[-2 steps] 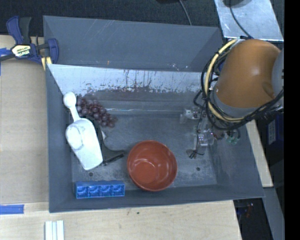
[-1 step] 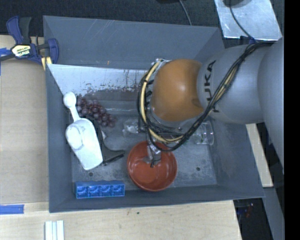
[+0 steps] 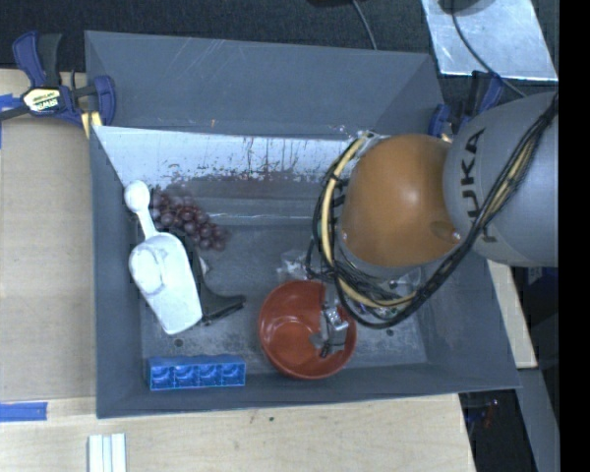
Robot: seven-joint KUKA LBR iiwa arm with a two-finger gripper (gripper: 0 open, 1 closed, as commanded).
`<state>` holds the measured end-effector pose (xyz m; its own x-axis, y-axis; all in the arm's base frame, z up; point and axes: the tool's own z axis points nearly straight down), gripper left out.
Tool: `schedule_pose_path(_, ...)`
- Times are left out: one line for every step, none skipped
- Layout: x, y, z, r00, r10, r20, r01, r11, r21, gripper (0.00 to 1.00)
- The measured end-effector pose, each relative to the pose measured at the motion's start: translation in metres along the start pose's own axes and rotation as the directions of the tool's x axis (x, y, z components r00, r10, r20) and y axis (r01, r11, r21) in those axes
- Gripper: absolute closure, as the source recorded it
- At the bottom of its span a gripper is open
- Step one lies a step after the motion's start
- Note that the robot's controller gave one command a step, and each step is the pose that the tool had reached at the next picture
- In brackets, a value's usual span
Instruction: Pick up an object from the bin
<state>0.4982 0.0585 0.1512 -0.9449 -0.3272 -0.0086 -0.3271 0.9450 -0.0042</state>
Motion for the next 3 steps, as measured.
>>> schedule_pose_path(-0.017, 0.084, 0.047, 0.849, -0.528, -0.006, 0.528, 0.849, -0.006, 0.00)
schedule_pose_path(0.003, 0.012, 0.081, 0.846, -0.533, 0.002, 0.533, 0.846, 0.005, 0.00)
schedule_pose_path(-0.006, 0.037, 0.080, 0.252, -0.968, 0.005, 0.968, 0.252, -0.002, 1.00)
